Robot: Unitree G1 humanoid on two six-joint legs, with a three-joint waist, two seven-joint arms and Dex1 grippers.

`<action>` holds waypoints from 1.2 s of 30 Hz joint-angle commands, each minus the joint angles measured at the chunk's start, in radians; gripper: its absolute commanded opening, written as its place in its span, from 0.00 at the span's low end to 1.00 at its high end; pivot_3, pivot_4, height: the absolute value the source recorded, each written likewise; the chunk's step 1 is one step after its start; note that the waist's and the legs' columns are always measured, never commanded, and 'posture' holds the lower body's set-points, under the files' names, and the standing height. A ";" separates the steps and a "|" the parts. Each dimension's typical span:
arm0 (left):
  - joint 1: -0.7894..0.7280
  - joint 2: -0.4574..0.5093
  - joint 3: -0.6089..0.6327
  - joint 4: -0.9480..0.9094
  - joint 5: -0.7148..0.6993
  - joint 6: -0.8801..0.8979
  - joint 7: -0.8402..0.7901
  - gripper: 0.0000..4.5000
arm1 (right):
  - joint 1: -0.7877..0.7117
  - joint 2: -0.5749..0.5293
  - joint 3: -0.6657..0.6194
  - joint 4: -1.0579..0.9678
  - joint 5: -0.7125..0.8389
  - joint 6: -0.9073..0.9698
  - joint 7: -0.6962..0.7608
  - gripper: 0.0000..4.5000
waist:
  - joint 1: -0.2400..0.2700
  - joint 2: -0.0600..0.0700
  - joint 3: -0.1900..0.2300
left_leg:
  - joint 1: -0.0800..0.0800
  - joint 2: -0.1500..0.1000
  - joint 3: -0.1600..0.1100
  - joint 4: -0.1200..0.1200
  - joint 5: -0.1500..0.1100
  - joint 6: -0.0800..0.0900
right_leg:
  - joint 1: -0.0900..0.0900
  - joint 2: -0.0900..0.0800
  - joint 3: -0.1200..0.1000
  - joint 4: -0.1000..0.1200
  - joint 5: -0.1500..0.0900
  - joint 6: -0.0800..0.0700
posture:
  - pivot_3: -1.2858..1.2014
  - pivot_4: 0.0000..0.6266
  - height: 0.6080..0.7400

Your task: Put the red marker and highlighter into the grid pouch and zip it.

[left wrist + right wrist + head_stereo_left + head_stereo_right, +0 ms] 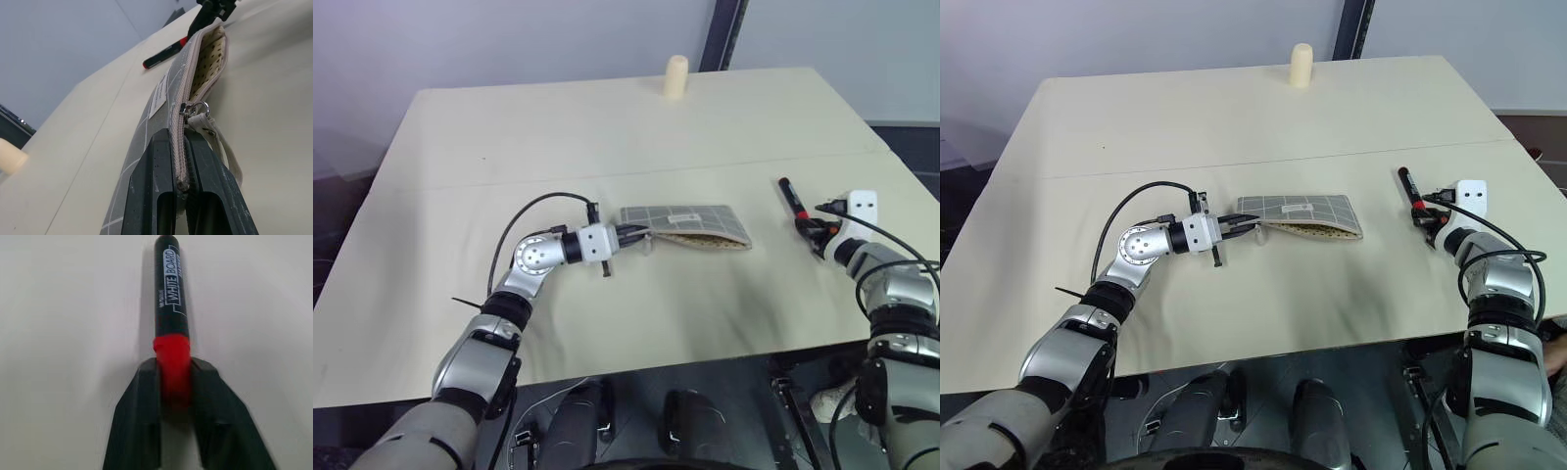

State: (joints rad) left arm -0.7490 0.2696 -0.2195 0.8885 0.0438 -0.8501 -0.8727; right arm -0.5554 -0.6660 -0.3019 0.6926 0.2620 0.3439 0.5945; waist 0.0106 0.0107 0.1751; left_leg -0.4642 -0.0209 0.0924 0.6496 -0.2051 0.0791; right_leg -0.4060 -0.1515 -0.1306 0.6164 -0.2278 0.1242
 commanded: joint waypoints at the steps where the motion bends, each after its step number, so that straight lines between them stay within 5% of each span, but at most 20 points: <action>1: -0.004 -0.001 0.002 -0.027 -0.002 -0.005 0.009 0.00 | 0.078 -0.009 -0.033 -0.246 0.070 0.044 0.040 0.06 | 0.001 0.000 0.000 | 0.000 0.000 0.000 0.000 0.000 0.000 | 0.000 0.000 0.000 0.000 0.000 0.000 | 0.52 0.24 1.00; 8: -0.006 0.002 0.003 -0.018 0.002 -0.007 0.011 0.00 | 0.358 -0.024 -0.068 -0.914 0.284 0.149 0.160 0.06 | 0.003 0.000 0.000 | -0.001 0.000 -0.001 0.000 -0.001 -0.001 | -0.001 -0.001 0.000 0.000 0.000 0.000 | 0.52 0.24 1.00; 13: -0.023 -0.005 0.001 0.000 0.006 -0.009 0.011 0.00 | 0.531 -0.086 -0.005 -1.152 0.293 0.183 0.228 0.06 | 0.007 -0.001 0.000 | 0.000 0.000 -0.002 0.000 -0.002 -0.002 | -0.002 -0.001 -0.001 -0.002 0.000 0.000 | 0.52 0.24 1.00; 24: -0.046 -0.020 0.004 0.039 0.017 -0.024 0.021 0.00 | 0.648 -0.166 0.076 -1.075 0.088 0.058 0.245 0.06 | 0.004 -0.002 0.001 | 0.000 0.000 -0.002 0.001 -0.002 -0.002 | -0.001 -0.001 -0.002 -0.004 0.000 0.001 | 0.52 0.24 1.00; 36: -0.038 -0.015 0.003 0.037 0.020 -0.029 0.024 0.00 | 0.673 -0.162 -0.024 -1.090 0.201 0.053 0.326 0.06 | 0.005 -0.002 0.001 | 0.000 0.000 -0.003 0.002 -0.002 -0.002 | 0.000 -0.001 -0.002 -0.004 0.000 0.001 | 0.52 0.24 1.00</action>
State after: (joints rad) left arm -0.7783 0.2526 -0.2207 0.9374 0.0661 -0.8612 -0.8618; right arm 0.1172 -0.8143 -0.2935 -0.3699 0.4452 0.4069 0.9129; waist 0.0159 0.0086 0.1761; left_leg -0.4643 -0.0208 0.0897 0.6511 -0.2071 0.0775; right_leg -0.4058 -0.1527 -0.1324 0.6123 -0.2274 0.1255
